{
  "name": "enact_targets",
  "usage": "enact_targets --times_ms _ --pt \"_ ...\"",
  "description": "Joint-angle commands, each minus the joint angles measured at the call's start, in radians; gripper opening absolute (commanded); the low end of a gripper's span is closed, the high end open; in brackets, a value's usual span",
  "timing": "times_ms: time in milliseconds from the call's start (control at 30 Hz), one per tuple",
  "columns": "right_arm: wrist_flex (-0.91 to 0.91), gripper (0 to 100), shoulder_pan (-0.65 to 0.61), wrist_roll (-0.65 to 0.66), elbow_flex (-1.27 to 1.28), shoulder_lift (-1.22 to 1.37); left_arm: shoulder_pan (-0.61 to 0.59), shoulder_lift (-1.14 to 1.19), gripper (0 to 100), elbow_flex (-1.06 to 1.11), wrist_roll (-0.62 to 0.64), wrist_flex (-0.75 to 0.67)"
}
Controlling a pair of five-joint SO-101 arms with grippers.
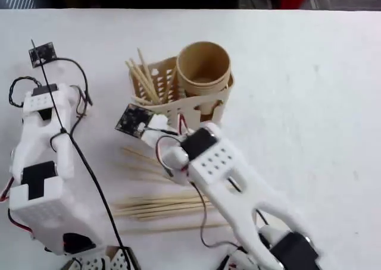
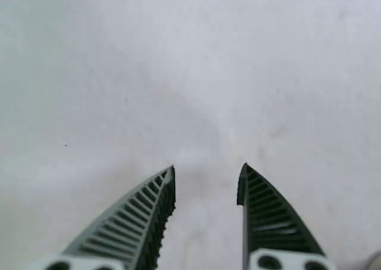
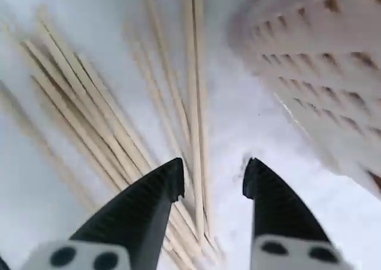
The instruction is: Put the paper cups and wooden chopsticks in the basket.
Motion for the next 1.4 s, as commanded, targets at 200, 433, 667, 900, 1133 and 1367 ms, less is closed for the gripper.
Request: enact_targets --times_ms 200,433,667,900,1133,1367 --pt "-0.283 18.0 -0.019 0.009 0.064 0.274 -0.002 -0.007 18 -0.011 0.003 -0.017" --pt "-0.341 18.0 -0.019 0.006 0.063 0.383 -0.002 -0.007 18 -0.011 0.003 -0.017" --pt "-0.338 1.3 -0.016 0.0 0.063 0.386 -0.002 -0.007 18 -0.011 0.003 -0.017" --pt "-0.268 1.6 -0.016 0.006 0.064 0.282 -0.002 -0.007 18 -0.011 0.003 -0.017" --pt "-0.171 1.6 -0.019 0.008 0.126 -0.004 -0.002 -0.007 18 -0.011 0.003 -0.017" --pt "-0.104 1.6 -0.019 0.008 0.152 -0.305 -0.002 -0.007 18 -0.011 0.003 -0.017"
